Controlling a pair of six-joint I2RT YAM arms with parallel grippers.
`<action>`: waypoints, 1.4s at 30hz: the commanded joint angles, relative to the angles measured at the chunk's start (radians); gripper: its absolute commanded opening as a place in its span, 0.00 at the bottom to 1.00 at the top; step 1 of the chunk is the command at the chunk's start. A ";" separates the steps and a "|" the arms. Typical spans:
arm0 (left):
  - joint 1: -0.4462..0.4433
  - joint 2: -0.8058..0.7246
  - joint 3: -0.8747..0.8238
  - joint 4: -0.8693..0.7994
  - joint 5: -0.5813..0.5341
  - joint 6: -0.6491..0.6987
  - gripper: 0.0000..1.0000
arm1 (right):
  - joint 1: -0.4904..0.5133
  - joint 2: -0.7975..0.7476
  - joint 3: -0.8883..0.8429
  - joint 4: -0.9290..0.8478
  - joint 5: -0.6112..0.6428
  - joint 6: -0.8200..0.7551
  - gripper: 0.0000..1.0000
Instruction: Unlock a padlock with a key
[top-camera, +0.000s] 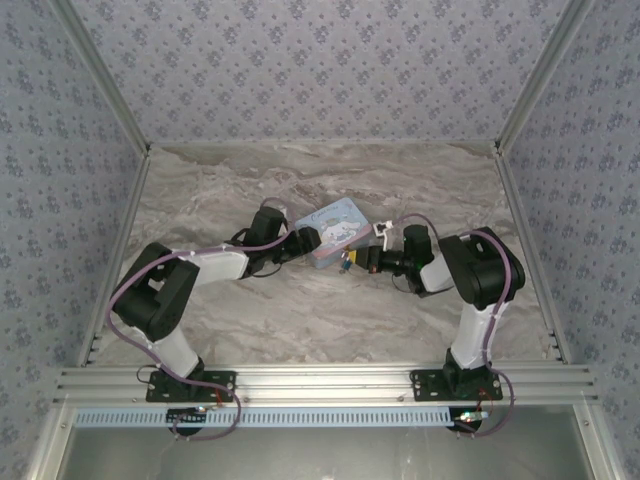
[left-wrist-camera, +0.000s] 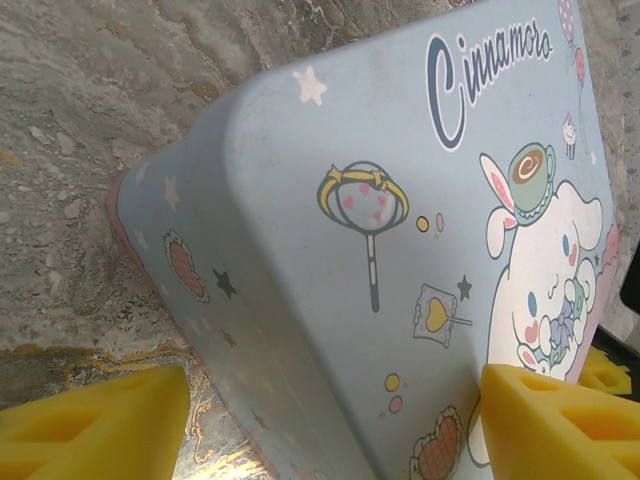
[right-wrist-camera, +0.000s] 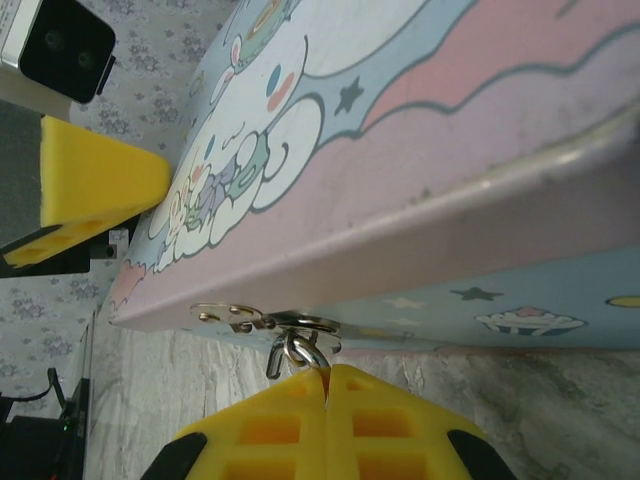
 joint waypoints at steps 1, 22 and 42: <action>-0.007 0.005 -0.027 -0.151 -0.046 0.032 0.75 | -0.002 -0.049 -0.018 0.044 0.066 0.035 0.03; -0.026 -0.006 -0.031 -0.150 -0.056 0.032 0.77 | 0.001 -0.106 -0.089 0.136 0.246 0.255 0.02; 0.060 0.012 0.009 -0.171 -0.026 0.071 0.79 | -0.050 -0.615 -0.069 -0.642 0.304 -0.047 0.02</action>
